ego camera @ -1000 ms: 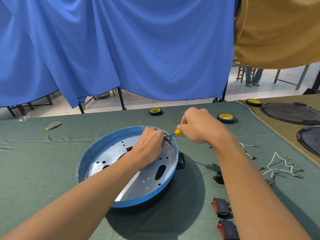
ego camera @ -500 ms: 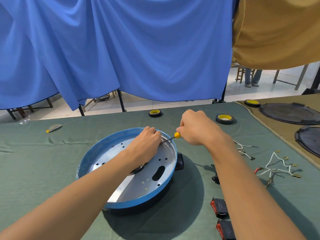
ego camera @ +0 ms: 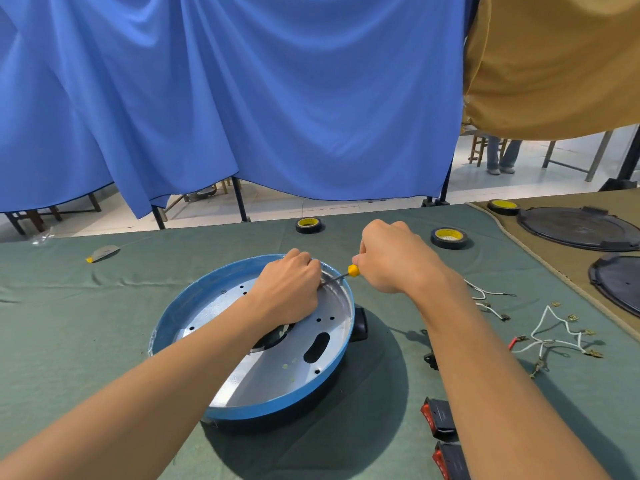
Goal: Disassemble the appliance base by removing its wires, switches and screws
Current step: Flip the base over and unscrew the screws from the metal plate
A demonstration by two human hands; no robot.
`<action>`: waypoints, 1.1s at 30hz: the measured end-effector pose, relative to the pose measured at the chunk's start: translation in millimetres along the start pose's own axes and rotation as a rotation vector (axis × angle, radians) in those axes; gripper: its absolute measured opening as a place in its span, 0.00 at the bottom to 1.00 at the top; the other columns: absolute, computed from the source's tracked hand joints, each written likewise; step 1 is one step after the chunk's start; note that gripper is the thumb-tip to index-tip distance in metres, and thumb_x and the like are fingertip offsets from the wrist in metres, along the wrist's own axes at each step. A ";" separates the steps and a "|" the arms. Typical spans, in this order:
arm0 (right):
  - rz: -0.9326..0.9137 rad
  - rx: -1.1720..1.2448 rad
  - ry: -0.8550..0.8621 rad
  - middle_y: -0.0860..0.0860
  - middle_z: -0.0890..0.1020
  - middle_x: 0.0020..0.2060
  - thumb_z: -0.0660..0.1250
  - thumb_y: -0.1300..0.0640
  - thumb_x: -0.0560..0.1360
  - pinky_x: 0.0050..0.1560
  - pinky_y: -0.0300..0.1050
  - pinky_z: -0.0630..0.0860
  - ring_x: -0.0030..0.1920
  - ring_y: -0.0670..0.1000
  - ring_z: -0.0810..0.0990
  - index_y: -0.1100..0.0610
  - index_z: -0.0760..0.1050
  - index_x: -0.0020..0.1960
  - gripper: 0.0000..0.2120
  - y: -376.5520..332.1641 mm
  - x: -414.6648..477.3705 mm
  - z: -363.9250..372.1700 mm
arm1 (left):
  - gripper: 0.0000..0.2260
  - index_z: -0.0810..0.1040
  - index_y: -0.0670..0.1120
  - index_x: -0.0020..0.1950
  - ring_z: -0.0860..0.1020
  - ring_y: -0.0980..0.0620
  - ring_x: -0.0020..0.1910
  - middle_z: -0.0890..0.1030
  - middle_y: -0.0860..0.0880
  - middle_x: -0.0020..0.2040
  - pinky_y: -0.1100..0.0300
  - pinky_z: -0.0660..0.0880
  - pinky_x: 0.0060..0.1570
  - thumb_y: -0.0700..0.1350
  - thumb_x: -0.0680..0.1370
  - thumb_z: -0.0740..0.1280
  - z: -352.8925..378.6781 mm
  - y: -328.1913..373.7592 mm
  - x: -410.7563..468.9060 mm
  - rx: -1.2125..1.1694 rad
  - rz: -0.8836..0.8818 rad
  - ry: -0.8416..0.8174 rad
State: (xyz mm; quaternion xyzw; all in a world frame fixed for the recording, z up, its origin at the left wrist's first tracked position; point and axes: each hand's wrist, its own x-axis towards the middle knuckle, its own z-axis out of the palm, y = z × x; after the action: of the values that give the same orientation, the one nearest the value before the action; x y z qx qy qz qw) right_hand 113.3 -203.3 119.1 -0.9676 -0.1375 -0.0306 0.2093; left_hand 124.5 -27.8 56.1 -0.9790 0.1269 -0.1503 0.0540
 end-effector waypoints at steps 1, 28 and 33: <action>0.002 -0.001 0.002 0.52 0.66 0.37 0.63 0.60 0.79 0.33 0.46 0.65 0.33 0.53 0.67 0.58 0.71 0.41 0.08 -0.9 -0.5 0.0 | 0.10 0.75 0.43 0.54 0.68 0.50 0.46 0.75 0.47 0.49 0.53 0.74 0.46 0.46 0.81 0.56 -1.5 -1.0 0.9 -0.006 -0.001 -0.015; 0.006 -0.009 0.021 0.53 0.67 0.37 0.63 0.61 0.78 0.28 0.44 0.61 0.32 0.53 0.67 0.58 0.67 0.36 0.13 -3.8 -4.1 -0.4 | 0.12 0.80 0.47 0.59 0.75 0.49 0.53 0.78 0.49 0.55 0.50 0.77 0.52 0.49 0.82 0.60 -6.5 -1.8 -1.2 -0.107 -0.021 -0.020; 0.014 -0.008 0.027 0.54 0.68 0.36 0.64 0.61 0.78 0.27 0.44 0.60 0.31 0.53 0.66 0.58 0.66 0.35 0.14 -3.0 -2.0 1.0 | 0.10 0.80 0.48 0.58 0.74 0.50 0.55 0.77 0.51 0.55 0.52 0.74 0.54 0.45 0.81 0.62 -12.3 -9.4 0.1 -0.148 0.030 -0.071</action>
State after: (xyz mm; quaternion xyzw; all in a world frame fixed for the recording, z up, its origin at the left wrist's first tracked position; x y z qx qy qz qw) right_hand 110.6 -200.8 119.2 -0.9689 -0.1278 -0.0426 0.2075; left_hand 123.0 -19.6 69.1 -0.9830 0.1505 -0.1048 -0.0117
